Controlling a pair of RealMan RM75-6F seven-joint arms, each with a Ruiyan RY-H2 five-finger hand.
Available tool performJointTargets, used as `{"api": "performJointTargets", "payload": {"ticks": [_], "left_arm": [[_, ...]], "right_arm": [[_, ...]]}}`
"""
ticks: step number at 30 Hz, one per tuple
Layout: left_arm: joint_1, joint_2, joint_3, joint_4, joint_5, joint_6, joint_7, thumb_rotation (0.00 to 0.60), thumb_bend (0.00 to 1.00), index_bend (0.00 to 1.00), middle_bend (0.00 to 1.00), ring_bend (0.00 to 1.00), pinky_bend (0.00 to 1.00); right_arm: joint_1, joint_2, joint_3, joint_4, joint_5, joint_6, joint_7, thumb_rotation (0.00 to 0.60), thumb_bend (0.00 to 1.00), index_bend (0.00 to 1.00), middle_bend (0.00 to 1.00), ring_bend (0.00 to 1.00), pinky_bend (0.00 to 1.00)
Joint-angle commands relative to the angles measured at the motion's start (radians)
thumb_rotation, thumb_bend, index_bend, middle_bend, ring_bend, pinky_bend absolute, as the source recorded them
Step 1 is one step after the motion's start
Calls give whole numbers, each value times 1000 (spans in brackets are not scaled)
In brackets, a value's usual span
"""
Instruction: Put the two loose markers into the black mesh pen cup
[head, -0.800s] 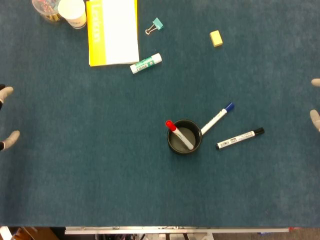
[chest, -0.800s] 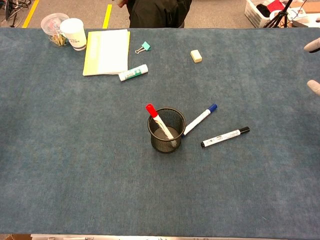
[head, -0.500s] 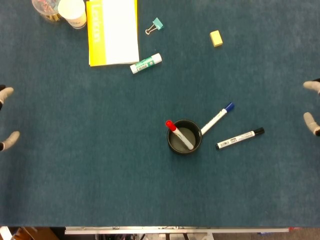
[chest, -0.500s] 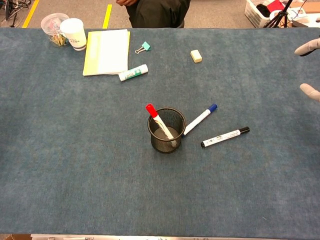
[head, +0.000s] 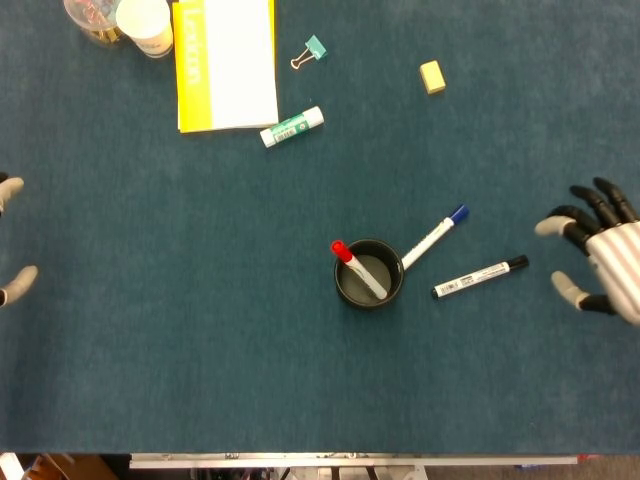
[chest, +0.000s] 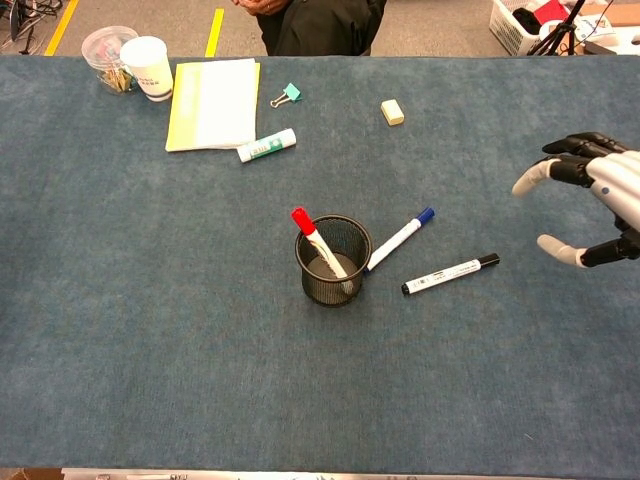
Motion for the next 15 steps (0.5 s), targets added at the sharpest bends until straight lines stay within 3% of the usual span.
{"api": "performJointTargets", "payload": {"ticks": [1, 6, 15], "left_arm": [[5, 2, 2, 0, 0, 6, -2, 600, 149, 183, 180, 176, 149], [14, 7, 4, 3, -2, 13, -10, 600, 150, 182, 180, 176, 149], [20, 9, 6, 9, -4, 14, -20, 600, 149, 182, 180, 176, 149]], "right_arm": [[16, -54, -9, 50, -21, -18, -61, 600, 254, 427, 321, 110, 0], [24, -125, -14, 124, -21, -34, -117, 600, 252, 480, 321, 110, 0], [30, -215, -6, 254, 6, -43, -188, 600, 249, 482, 321, 110, 0]]}}
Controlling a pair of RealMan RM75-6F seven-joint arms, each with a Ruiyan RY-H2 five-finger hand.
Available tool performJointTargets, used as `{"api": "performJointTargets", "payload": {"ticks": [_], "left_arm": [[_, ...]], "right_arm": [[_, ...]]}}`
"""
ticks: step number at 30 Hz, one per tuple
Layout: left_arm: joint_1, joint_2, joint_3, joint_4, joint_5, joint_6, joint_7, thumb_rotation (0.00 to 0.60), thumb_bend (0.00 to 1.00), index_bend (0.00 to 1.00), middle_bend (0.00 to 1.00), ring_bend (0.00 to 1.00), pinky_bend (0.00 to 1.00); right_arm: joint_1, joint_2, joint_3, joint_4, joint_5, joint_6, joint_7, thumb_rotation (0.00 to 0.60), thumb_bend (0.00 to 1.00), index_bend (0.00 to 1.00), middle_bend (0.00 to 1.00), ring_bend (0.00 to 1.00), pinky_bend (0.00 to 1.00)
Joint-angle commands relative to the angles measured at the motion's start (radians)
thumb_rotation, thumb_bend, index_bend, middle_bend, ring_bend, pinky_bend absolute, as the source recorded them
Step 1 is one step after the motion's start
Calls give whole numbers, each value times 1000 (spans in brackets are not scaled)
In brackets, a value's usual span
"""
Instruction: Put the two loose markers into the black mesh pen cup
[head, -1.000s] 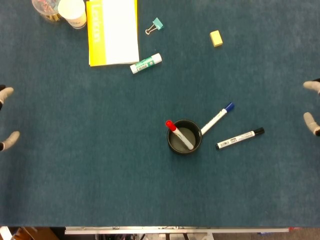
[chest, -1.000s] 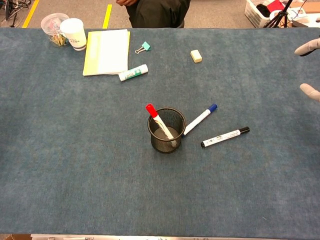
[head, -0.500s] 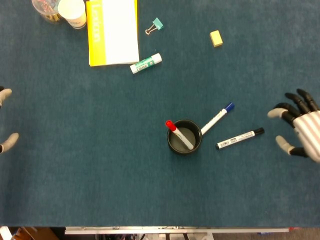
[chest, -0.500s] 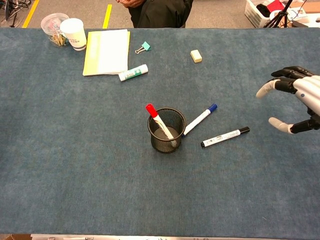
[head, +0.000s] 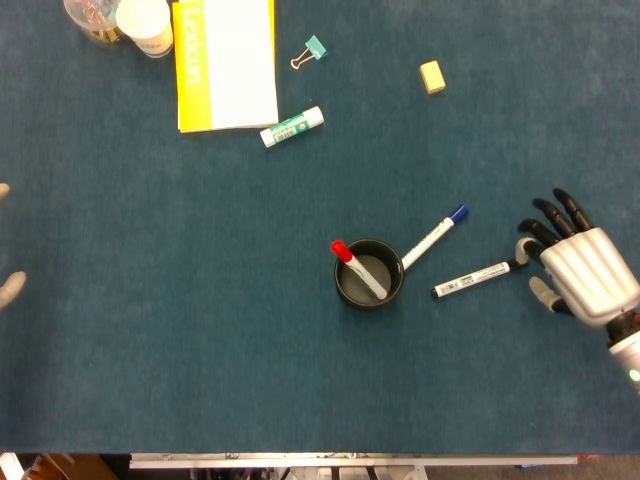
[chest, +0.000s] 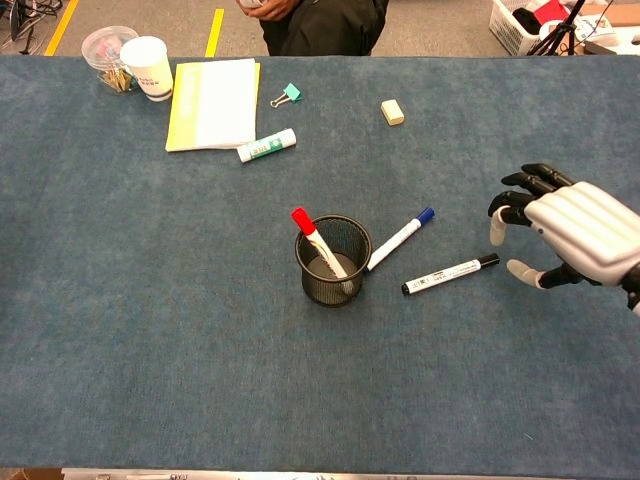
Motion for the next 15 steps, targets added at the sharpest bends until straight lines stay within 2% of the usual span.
{"api": "performJointTargets", "payload": {"ticks": [1, 15], "left_arm": [[0, -1, 0, 2, -1, -1, -2, 600, 149, 182, 180, 176, 149], [6, 0, -3, 18, -10, -4, -16, 600, 150, 183, 180, 177, 149]], "right_arm": [[4, -33, 3, 40, 17, -9, -20, 600, 249, 482, 321, 110, 0], [46, -120, 21, 118, 86, -84, -112, 600, 249, 482, 318, 111, 0]]}}
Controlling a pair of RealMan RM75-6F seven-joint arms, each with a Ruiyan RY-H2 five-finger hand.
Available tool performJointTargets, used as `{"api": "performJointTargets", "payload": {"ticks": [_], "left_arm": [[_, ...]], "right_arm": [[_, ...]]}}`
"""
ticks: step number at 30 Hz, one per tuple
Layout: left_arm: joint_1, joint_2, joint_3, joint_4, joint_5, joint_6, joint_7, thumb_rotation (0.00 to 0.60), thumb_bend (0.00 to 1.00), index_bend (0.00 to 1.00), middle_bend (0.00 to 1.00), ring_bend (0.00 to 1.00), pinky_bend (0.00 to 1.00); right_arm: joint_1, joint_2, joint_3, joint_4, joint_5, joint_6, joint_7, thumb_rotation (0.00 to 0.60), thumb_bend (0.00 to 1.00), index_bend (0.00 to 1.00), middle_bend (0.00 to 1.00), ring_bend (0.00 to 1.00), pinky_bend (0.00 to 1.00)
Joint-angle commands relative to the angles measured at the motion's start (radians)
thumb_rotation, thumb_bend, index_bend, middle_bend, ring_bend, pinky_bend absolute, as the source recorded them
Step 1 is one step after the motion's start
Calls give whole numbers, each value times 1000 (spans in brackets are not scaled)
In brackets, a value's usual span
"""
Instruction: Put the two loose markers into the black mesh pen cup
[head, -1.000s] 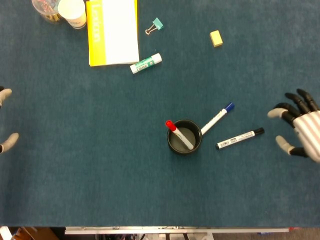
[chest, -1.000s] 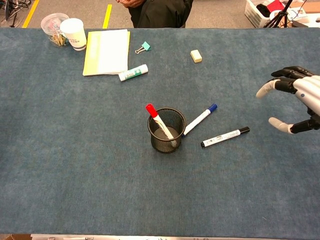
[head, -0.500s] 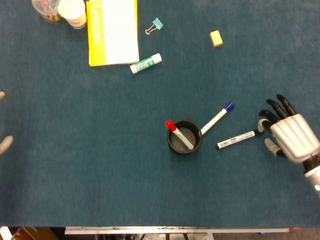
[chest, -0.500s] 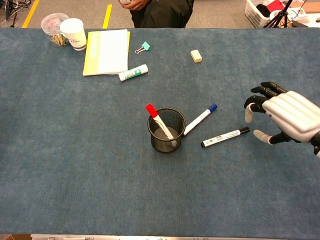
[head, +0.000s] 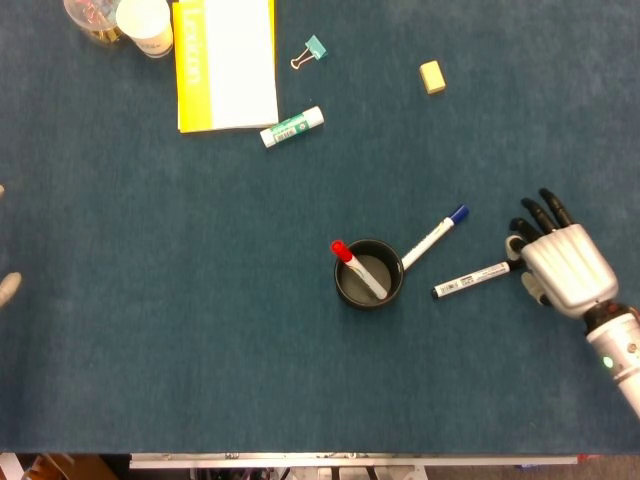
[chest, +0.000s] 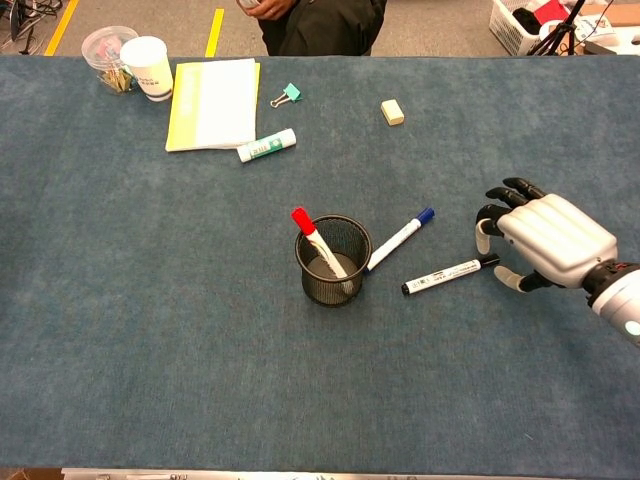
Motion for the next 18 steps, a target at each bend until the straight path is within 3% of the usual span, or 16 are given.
{"api": "performJointTargets", "payload": {"ticks": [1, 18], "left_arm": [[1, 1, -1, 2, -2, 0, -1, 600, 150, 183, 180, 177, 149], [4, 1, -5, 13, -7, -1, -9, 600, 150, 182, 180, 176, 149]], "right_arm": [[11, -11, 4, 5, 8, -11, -10, 600, 249, 482, 318, 111, 0], [51, -18, -3, -13, 57, -62, -78, 600, 251, 483, 315, 111, 0]]}}
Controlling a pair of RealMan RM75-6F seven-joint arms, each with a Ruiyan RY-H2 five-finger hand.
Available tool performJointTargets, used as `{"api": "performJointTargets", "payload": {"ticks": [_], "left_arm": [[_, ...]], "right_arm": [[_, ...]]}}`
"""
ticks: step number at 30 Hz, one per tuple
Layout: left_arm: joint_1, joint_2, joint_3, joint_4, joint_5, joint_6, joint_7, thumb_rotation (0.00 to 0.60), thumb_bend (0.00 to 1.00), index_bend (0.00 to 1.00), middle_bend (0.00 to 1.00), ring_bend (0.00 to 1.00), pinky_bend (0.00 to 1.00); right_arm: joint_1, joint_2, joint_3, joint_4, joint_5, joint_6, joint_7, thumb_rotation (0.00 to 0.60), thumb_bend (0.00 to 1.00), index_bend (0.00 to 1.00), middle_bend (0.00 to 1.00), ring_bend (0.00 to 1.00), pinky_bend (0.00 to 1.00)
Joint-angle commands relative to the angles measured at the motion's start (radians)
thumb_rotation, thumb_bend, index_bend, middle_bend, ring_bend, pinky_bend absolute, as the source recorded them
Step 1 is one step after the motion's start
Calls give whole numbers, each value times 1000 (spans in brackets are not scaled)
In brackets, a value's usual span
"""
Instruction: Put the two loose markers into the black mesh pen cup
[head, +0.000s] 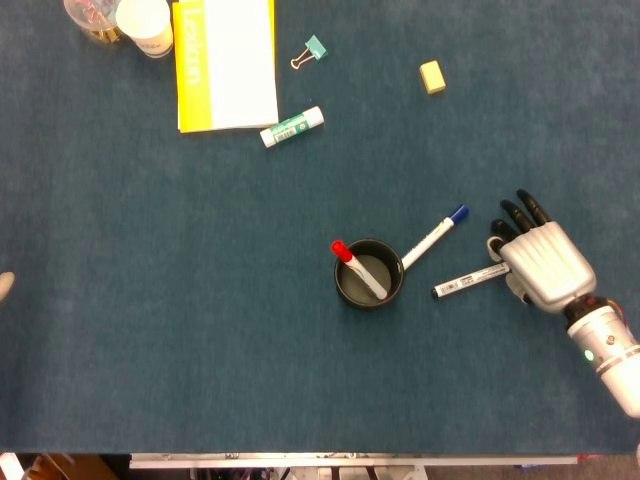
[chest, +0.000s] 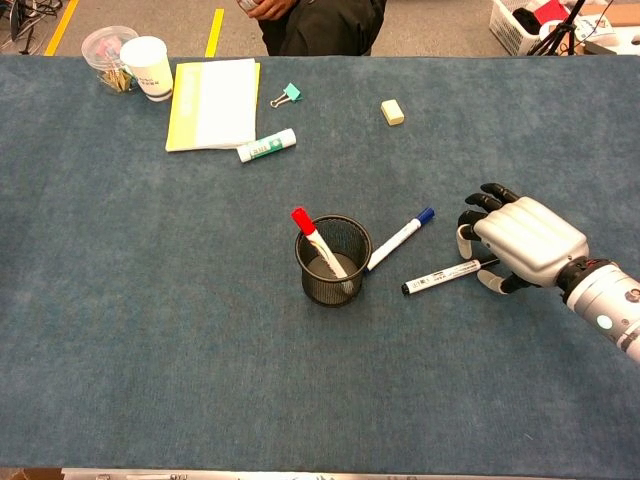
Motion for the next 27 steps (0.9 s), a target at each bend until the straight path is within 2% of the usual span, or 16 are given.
{"api": "performJointTargets", "payload": {"ticks": [1, 13, 18, 23, 27], "left_arm": [[-1, -1, 0, 2, 0, -3, -1, 600, 150, 182, 180, 176, 149], [-5, -5, -2, 3, -2, -9, 2, 600, 150, 182, 180, 177, 149], [-4, -5, -3, 1, -2, -9, 5, 600, 150, 182, 180, 176, 149], [-5, -4, -3, -2, 0, -9, 7, 600, 150, 182, 180, 176, 149], [-5, -3, -2, -6, 3, -8, 10, 600, 150, 183, 180, 176, 149]], "right_arm": [[3, 1, -3, -1, 7, -2, -10, 600, 251, 485, 315, 111, 0], [14, 11, -5, -10, 48, -12, -40, 600, 258, 567, 315, 111, 0], [15, 20, -5, -14, 40, 6, -27, 600, 302, 600, 315, 110, 0], [24, 67, 4, -58, 2, 45, -23, 600, 305, 602, 315, 111, 0], [44, 141, 19, -132, -43, 72, -23, 600, 305, 603, 315, 111, 0]]}}
